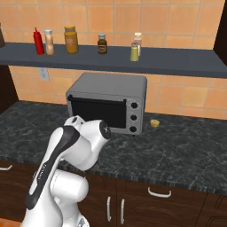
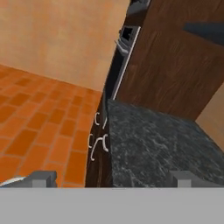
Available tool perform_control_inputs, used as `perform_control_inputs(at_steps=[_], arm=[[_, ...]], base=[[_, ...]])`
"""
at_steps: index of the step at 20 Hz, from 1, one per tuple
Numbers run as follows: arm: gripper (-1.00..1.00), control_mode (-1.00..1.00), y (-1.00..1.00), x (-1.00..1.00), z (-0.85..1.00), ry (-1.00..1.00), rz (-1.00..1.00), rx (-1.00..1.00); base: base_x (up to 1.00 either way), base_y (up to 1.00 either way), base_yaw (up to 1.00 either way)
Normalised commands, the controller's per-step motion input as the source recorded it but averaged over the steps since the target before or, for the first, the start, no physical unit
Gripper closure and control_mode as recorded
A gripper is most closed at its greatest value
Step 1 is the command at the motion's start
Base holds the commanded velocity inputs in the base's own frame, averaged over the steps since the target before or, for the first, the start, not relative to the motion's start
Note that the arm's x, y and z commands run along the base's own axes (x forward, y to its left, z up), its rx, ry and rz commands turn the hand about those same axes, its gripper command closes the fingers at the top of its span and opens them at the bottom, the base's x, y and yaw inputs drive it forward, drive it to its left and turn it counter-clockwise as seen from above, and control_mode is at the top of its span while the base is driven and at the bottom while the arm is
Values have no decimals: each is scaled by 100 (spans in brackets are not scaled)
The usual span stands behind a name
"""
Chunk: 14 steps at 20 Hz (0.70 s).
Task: Put the shaker and condiment bottle from the counter next to their counterparts in the cabinet.
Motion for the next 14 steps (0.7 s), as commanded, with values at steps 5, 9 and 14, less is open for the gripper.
perform_control_inputs(at_steps=[5,9,14], arm=[[-100,-100,2,24,-25,2,-5,0],[-100,-100,2,21,-24,0,-19,6],[-100,-100,11,30,-55,16,-7,5]], base=[[0,0,0],[0,0,0],[0,0,0]])
